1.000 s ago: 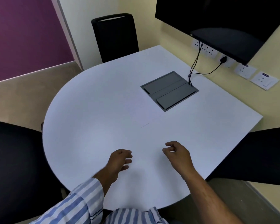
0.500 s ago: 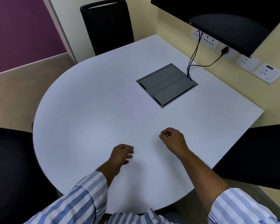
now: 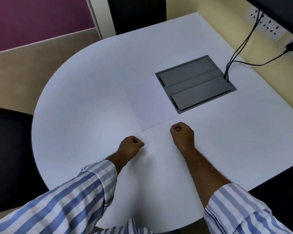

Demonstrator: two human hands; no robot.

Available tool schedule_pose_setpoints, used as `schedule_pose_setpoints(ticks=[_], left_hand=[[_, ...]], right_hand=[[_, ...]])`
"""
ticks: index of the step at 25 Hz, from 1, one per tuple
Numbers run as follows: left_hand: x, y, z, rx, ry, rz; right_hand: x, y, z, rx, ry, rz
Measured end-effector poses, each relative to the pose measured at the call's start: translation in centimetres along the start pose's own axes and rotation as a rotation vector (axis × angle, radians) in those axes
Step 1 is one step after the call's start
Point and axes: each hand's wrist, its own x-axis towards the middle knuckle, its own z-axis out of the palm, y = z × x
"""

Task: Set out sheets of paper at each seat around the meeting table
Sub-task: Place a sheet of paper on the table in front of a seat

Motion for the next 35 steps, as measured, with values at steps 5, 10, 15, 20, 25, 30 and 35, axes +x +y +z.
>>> schedule_pose_setpoints(ticks=[5,10,15,20,25,30,35], left_hand=[[4.9,1.9,2.2,0.101,0.132,-0.053],[7.9,2.4,4.2,0.609,0.181,0.069],[8.2,2.9,5.7,0.756,0.219,0.061],[8.1,3.1,6.2,0.776,0.209,0.03],[8.5,2.9,6.4,0.788,0.236,0.039],[8.9,2.2,6.8,0.749,0.272,0.057],[9.2,1.6,6.6,0.716,0.26,0.061]], right_hand=[[6.7,1.2,0.4,-0.063,-0.048,-0.042],[11.3,2.1,1.6,-0.294,-0.072,-0.186],[13.2,1.5,3.3,-0.4,0.015,-0.201],[12.4,1.7,4.4,-0.455,0.044,-0.168],[12.0,1.3,5.1,-0.49,0.06,-0.133],[11.1,1.6,5.5,-0.469,0.062,-0.151],[10.8,0.0,6.1,0.072,0.085,-0.117]])
